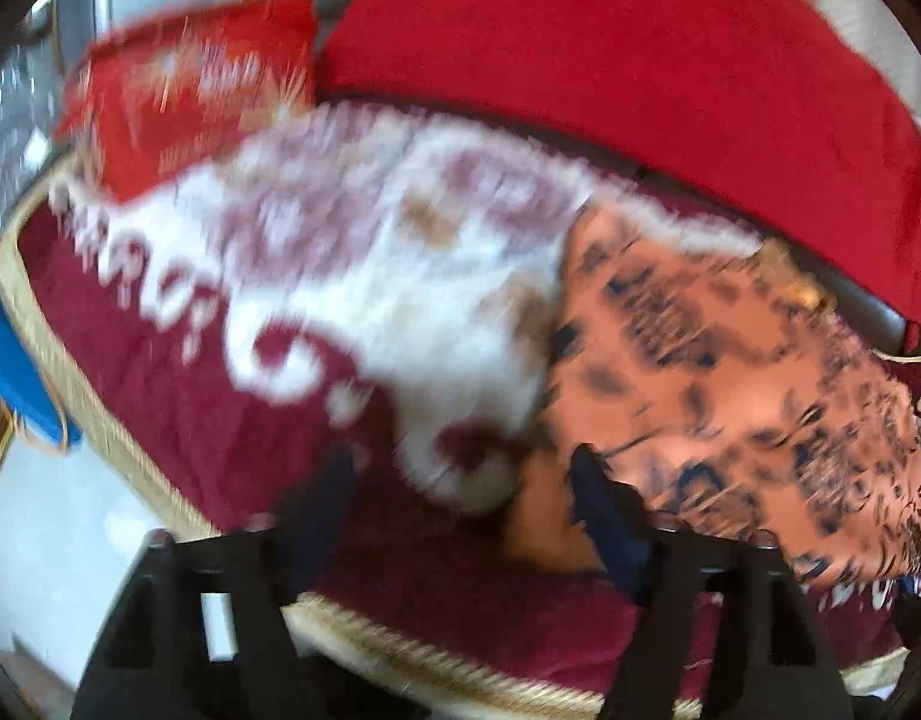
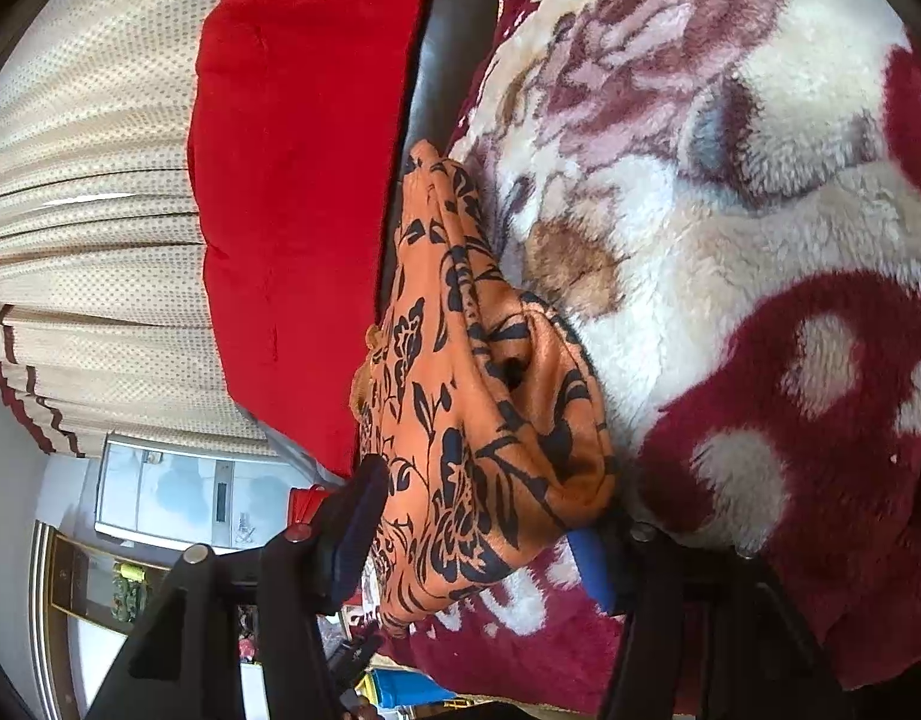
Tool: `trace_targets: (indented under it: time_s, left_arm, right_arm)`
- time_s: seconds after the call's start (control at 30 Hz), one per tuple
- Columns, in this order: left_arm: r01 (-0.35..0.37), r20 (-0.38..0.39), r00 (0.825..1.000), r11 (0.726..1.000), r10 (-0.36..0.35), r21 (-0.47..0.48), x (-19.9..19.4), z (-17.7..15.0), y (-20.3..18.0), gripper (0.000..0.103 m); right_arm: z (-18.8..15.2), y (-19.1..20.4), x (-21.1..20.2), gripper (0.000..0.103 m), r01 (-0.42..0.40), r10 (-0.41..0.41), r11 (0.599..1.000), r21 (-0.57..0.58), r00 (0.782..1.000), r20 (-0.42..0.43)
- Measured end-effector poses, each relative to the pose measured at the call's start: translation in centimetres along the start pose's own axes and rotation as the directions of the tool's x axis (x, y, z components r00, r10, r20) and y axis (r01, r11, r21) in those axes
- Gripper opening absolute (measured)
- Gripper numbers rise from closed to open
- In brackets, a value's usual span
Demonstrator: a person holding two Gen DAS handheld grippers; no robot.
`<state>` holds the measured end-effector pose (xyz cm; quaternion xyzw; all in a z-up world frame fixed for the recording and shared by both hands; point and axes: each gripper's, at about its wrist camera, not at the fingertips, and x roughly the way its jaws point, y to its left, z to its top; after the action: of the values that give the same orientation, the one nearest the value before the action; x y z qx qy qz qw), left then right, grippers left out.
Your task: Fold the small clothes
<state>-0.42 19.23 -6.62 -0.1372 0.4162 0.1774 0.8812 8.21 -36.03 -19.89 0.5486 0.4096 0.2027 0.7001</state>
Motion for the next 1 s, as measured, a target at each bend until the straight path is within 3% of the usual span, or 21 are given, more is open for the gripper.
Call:
trace_targets:
  time_s: [0.23, 0.4, 0.47, 0.5, 0.53, 0.6, 0.67, 0.7, 0.73, 0.77, 0.8, 0.9, 1.0]
  left_arm:
    - [0.170, -0.001, 0.985, 0.968, -0.173, 0.186, 0.2, 1.1, -12.2, 0.078]
    - [0.197, -0.052, 0.980, 0.938, -0.190, 0.286, 3.2, 0.8, -19.9, 0.078]
    - [0.147, -0.099, 0.988, 0.927, -0.120, 0.344, 5.5, -0.5, -22.0, 0.080]
    - [0.123, -0.080, 0.992, 0.924, -0.101, 0.362, 6.0, -0.9, -22.4, 0.087]
    - [0.096, -0.047, 0.995, 0.927, -0.085, 0.363, 6.0, -1.1, -22.6, 0.088]
    - [0.119, -0.069, 0.992, 0.934, -0.102, 0.336, 5.9, -0.9, -22.4, 0.089]
    - [0.133, -0.078, 0.991, 0.931, -0.113, 0.339, 6.3, -0.7, -22.1, 0.090]
    - [0.139, -0.077, 0.990, 0.928, -0.119, 0.346, 6.4, -0.7, -22.0, 0.090]
    - [0.146, -0.079, 0.989, 0.928, -0.126, 0.344, 6.4, -0.6, -21.9, 0.090]
    - [0.158, -0.085, 0.987, 0.929, -0.137, 0.336, 6.5, -0.5, -21.7, 0.090]
    - [0.164, -0.087, 0.986, 0.928, -0.143, 0.335, 6.4, -0.4, -21.4, 0.090]
    - [0.198, -0.107, 0.979, 0.922, -0.172, 0.333, 6.9, 0.1, -20.8, 0.090]
    - [0.280, -0.140, 0.958, 0.918, -0.249, 0.281, 6.2, 1.5, -18.5, 0.090]
  right_arm:
    - [0.0, 1.2, 0.3, 0.067, 0.020, -0.019, 1.000, -0.021, 1.000, 0.011]
    - [0.3, 2.0, 0.9, 0.066, 0.045, -0.044, 0.998, -0.037, 0.999, 0.028]
    - [0.3, 3.1, 1.1, 0.051, 0.089, -0.085, 0.992, -0.089, 0.996, 0.039]
    - [0.3, 3.8, 1.5, 0.037, 0.146, -0.141, 0.981, -0.130, 0.989, 0.043]
    - [0.4, 4.0, 1.8, 0.036, 0.180, -0.176, 0.974, -0.140, 0.984, 0.042]
    - [0.4, 4.6, 2.2, 0.036, 0.225, -0.221, 0.964, -0.138, 0.974, 0.043]
    - [0.1, 5.7, 2.3, 0.045, 0.248, -0.241, 0.955, -0.163, 0.969, 0.063]
    - [0.0, 6.0, 2.4, 0.062, 0.263, -0.255, 0.951, -0.164, 0.964, 0.070]
    - [-0.1, 6.3, 2.6, 0.062, 0.271, -0.260, 0.948, -0.165, 0.962, 0.083]
    - [0.0, 6.7, 2.9, 0.055, 0.297, -0.283, 0.937, -0.185, 0.954, 0.097]
    - [-0.2, 7.3, 3.6, 0.012, 0.348, -0.331, 0.907, -0.235, 0.937, 0.110]
    - [-1.0, 9.7, 4.5, 0.009, 0.442, -0.413, 0.844, -0.303, 0.897, 0.160]
    - [-3.3, 15.6, 5.1, 0.009, 0.493, -0.416, 0.748, -0.444, 0.870, 0.264]
